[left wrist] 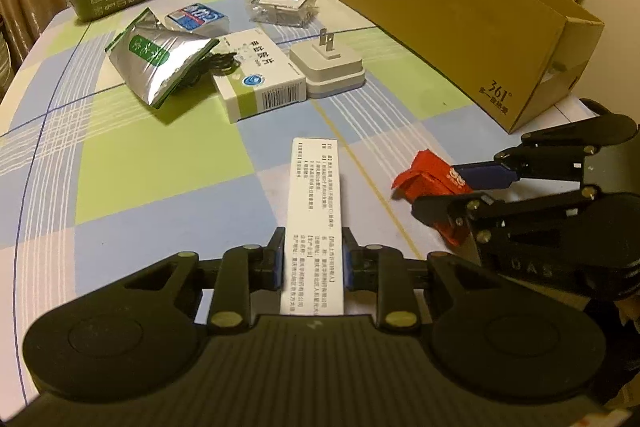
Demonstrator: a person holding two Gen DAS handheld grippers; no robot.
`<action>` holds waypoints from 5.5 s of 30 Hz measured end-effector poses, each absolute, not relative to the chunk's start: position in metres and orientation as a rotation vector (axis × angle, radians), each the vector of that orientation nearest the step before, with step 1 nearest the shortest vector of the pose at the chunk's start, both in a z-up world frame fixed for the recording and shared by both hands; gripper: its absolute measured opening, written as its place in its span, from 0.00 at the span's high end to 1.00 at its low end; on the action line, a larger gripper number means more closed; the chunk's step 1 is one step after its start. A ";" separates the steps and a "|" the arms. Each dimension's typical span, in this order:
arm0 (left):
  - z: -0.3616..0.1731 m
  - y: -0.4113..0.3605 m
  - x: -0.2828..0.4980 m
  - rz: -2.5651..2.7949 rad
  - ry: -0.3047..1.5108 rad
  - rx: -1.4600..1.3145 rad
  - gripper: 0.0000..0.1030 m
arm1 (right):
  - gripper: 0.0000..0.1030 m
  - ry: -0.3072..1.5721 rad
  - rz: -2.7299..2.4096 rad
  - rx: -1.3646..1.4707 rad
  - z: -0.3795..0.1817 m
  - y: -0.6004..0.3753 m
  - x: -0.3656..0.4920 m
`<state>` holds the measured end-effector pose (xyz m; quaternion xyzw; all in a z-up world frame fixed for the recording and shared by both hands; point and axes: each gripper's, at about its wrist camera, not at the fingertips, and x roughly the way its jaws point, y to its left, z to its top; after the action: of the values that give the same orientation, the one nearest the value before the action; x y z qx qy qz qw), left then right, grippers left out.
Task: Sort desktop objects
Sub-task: 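Carry the white box and red packet to the cardboard box with both tools, then open both tools to drop the white box and red packet into the cardboard box, then move both tools back to the table and grasp the white plug with the right tool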
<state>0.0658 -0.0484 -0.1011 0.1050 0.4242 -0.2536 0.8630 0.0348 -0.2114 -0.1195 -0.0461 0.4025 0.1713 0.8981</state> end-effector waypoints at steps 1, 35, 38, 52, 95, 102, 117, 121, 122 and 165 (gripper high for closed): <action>-0.100 -0.049 0.064 -0.531 0.879 0.217 0.79 | 0.77 0.828 0.342 -0.088 -0.118 -0.213 0.035; 0.037 -0.189 0.046 -0.584 0.681 0.083 0.79 | 0.77 0.556 0.058 0.023 0.050 -0.366 0.020; 0.043 -0.205 0.052 -0.601 0.677 0.082 0.79 | 0.77 0.566 0.052 0.027 0.051 -0.378 0.026; 0.042 -0.249 0.083 -0.643 0.696 0.068 0.79 | 0.77 0.603 0.006 0.060 0.041 -0.426 0.047; 0.025 -0.189 0.102 -0.553 0.693 -0.079 0.63 | 0.38 0.589 0.019 0.168 0.040 -0.433 0.054; 0.030 -0.153 0.086 -0.514 0.668 -0.028 0.51 | 0.30 0.563 0.095 0.154 0.053 -0.397 0.041; 0.006 -0.025 0.067 -0.299 0.705 0.053 0.25 | 0.20 0.550 0.311 0.050 0.043 -0.289 0.030; -0.002 -0.009 0.072 -0.281 0.711 0.032 0.24 | 0.20 0.578 0.345 0.027 0.029 -0.265 0.036; -0.004 -0.007 0.074 -0.282 0.713 0.030 0.24 | 0.20 0.585 0.350 0.020 0.025 -0.260 0.038; -0.073 -0.028 0.175 -0.364 0.803 -0.002 0.26 | 0.47 0.785 0.276 0.044 -0.113 -0.224 0.173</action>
<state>0.1748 -0.0280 -0.0734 -0.0009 0.3886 -0.1763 0.9044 0.1725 -0.2235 -0.1130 0.0211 0.3814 0.1339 0.9144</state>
